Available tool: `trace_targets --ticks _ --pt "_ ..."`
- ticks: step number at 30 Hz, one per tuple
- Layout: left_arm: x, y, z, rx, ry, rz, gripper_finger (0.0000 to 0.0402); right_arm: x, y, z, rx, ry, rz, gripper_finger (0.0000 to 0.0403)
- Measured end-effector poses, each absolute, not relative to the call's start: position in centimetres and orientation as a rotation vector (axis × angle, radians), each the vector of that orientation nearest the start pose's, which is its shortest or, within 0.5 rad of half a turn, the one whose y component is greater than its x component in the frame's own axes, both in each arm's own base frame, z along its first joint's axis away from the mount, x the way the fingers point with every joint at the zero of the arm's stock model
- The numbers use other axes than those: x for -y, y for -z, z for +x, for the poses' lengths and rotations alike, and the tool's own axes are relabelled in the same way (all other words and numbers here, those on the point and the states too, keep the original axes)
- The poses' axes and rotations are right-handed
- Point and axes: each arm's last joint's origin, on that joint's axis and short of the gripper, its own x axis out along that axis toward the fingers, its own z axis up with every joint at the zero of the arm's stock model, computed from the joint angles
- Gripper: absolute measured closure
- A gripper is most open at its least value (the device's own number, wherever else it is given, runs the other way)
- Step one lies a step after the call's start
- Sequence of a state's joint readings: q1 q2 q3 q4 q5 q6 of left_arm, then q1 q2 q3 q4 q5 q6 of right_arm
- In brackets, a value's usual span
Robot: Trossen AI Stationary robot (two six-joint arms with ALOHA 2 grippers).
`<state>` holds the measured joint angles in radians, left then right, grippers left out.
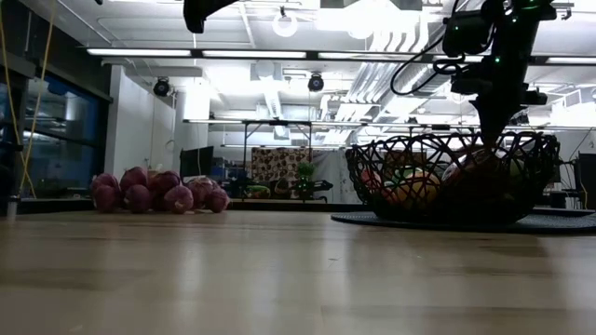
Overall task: Build produce basket
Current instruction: Put the bottom pomegranate into the black wire basket, then put the purple garlic into the black wire basket
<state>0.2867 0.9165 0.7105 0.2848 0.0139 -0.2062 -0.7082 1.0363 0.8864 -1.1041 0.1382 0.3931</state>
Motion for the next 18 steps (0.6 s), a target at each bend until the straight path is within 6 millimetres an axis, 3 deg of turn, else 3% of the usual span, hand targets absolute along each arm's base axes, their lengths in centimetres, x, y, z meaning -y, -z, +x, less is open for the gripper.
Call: trace_targets --ticks 6,11,15,18 --pt "-5.8 -32.9 19.9 0.106 -0.264 -0.193 0.0131 11.2 -26.2 12.4 -1.087 0.984 0.664 0.0282" --pt "-5.8 -32.9 19.9 0.105 -0.263 -0.193 0.0131 11.3 -26.7 12.5 -1.096 0.956 0.618 0.0244" --pt "-5.8 -32.8 19.9 0.094 -0.264 -0.194 0.0131 11.1 -29.2 12.4 -1.039 0.905 0.588 0.0226" --pt "-5.7 -33.0 19.5 0.091 -0.256 -0.195 0.0131 10.6 -31.7 12.2 -0.885 0.835 0.57 0.022"
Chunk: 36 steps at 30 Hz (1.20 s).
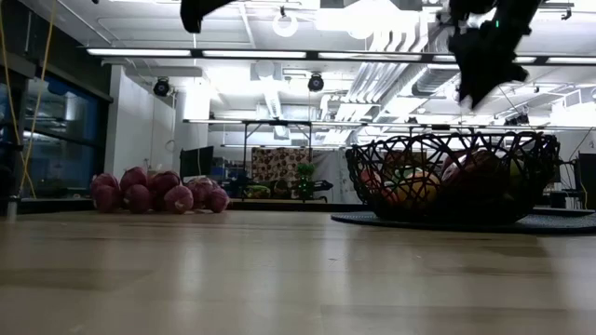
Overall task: Build produce basket
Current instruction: Put the purple garlic into the black wire basket
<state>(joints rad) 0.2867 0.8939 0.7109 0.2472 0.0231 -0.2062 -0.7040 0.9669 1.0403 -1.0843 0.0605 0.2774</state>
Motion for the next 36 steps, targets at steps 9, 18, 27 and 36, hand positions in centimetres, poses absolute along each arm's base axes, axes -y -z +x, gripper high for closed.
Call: trace_targets --ticks 9,18,27,36 --pt "-4.8 -34.2 16.8 0.121 -0.24 -0.208 0.0131 8.5 -33.6 13.3 -0.334 0.43 0.496 0.0218" --pt "-4.5 -34.5 15.7 0.129 -0.244 -0.207 0.0131 6.9 -30.7 17.6 0.059 0.138 0.324 0.0218" --pt "-4.6 -34.2 15.7 0.098 -0.268 -0.213 0.0131 6.3 -30.8 18.3 0.098 0.097 0.259 0.0218" --pt "-4.7 -34.2 15.7 0.097 -0.282 -0.195 0.0131 6.3 -30.8 18.3 0.096 0.097 0.26 0.0218"
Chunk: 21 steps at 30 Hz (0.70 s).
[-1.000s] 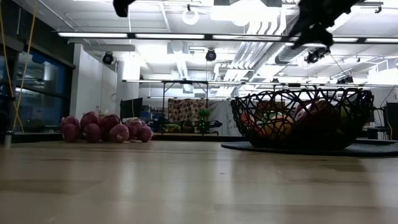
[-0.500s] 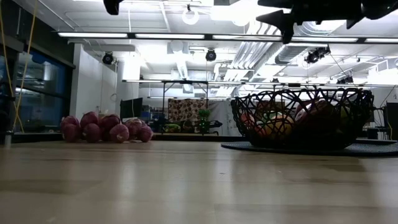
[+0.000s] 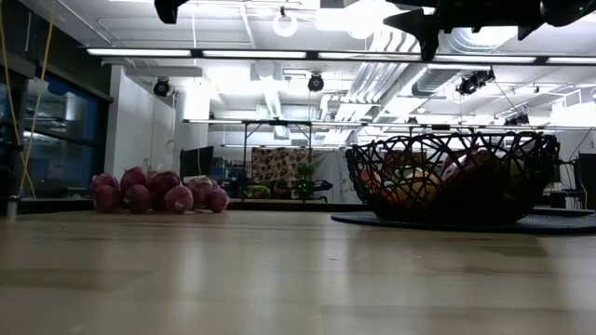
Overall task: Build produce basket
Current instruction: Put the purple garlic into the black wire basket
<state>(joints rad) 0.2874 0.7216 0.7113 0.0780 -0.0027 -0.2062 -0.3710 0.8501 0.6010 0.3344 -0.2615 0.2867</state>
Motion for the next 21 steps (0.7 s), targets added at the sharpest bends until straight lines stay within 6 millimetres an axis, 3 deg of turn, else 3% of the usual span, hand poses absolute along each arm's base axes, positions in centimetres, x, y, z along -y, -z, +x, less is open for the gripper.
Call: trace_targets --ticks 21 --pt "-4.78 -34.18 15.67 0.112 -0.328 -0.252 0.0131 5.83 -30.81 18.42 0.086 0.037 0.176 0.022"
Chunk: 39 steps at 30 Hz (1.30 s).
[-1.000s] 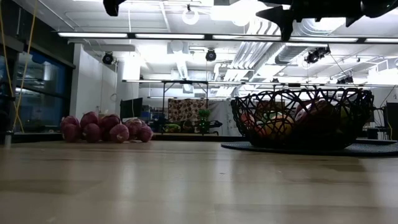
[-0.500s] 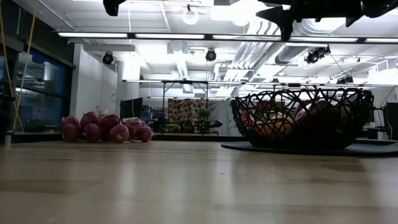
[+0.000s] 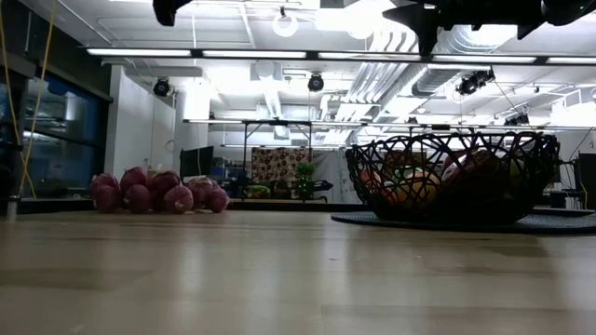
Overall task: Build produce basket
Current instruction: Put the purple garlic into the black wire basket
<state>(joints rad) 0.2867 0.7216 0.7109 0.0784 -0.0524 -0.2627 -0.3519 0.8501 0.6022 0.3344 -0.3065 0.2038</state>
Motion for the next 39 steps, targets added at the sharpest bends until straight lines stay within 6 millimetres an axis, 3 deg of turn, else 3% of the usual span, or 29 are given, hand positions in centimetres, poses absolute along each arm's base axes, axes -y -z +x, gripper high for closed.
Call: trace_targets --ticks 4,14,24,31,39 --pt "-5.5 -33.7 15.6 0.094 -0.489 -0.38 0.0136 5.9 -30.8 18.4 0.087 0.046 0.182 0.022" --pt "-10.9 -31.9 16.2 -0.452 -0.824 -0.527 0.0153 5.9 -30.5 18.4 0.057 0.055 0.21 0.022" --pt "-15.9 -25.4 16.3 -0.954 -1.008 -0.719 0.0154 5.9 -29.6 18.5 -0.027 0.065 0.239 0.022" --pt "-18.0 -22.6 16.7 -1.062 -1.092 -0.766 0.0154 5.9 -29.6 18.5 -0.034 0.066 0.241 0.022" --pt "-18.4 -21.7 17.1 -1.086 -1.088 -0.783 0.0152 5.9 -29.6 18.4 -0.037 0.067 0.241 0.022"
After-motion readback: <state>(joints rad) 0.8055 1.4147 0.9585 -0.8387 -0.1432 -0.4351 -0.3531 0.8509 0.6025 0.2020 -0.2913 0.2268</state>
